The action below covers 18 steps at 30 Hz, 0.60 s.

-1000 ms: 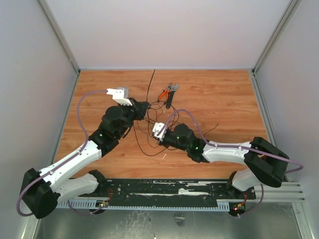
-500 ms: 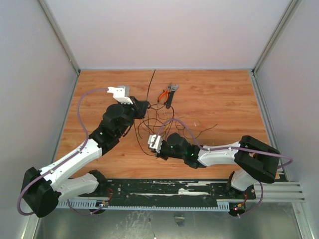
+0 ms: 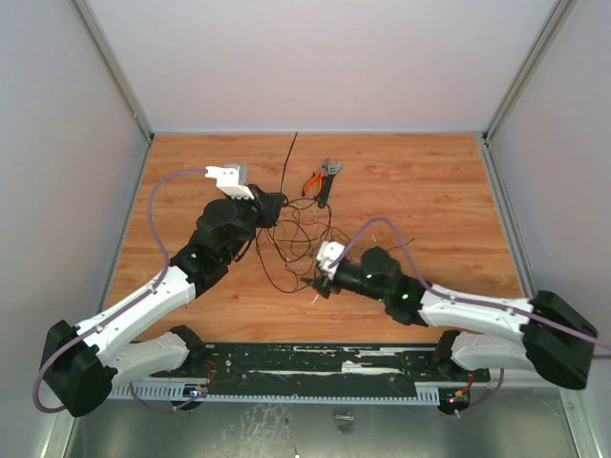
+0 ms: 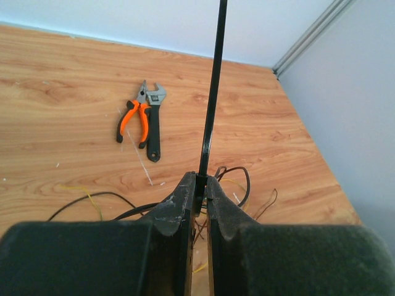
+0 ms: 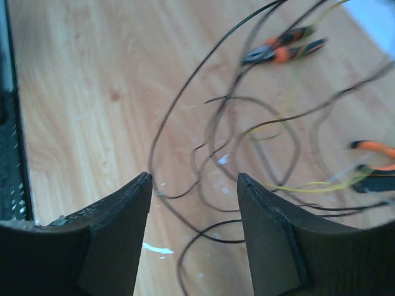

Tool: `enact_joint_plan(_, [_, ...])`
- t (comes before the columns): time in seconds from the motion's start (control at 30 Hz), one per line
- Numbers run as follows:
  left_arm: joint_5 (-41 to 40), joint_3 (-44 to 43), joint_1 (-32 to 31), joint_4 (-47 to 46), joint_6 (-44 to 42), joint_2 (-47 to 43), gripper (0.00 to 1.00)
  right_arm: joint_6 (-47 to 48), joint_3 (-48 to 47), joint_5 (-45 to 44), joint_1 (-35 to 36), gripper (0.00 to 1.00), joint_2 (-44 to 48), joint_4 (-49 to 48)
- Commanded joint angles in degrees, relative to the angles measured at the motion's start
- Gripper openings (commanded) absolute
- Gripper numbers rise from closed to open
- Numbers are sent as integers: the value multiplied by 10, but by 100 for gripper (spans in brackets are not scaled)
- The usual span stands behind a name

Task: Zip-tie the wires
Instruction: Adjust the cable at the center of the board.

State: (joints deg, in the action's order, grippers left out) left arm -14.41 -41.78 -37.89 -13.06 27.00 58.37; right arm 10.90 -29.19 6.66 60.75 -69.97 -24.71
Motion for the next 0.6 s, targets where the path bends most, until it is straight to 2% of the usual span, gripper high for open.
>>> enact_joint_plan(0.0, [-3,-19,6,-10,-10,-4,0,-7,26,0,-61,62,94,-24])
enact_joint_plan(0.17, [5,-15,6,-8,-12,-10,0,32,21,40,-142,78,112,-82])
enact_joint_plan(0.37, [22,-9,6,-9,-19,-13,0,96,-40,121,-179,98,25,-141])
enact_joint_plan(0.57, [39,3,6,-13,-19,-41,0,128,-85,211,-200,99,-54,-196])
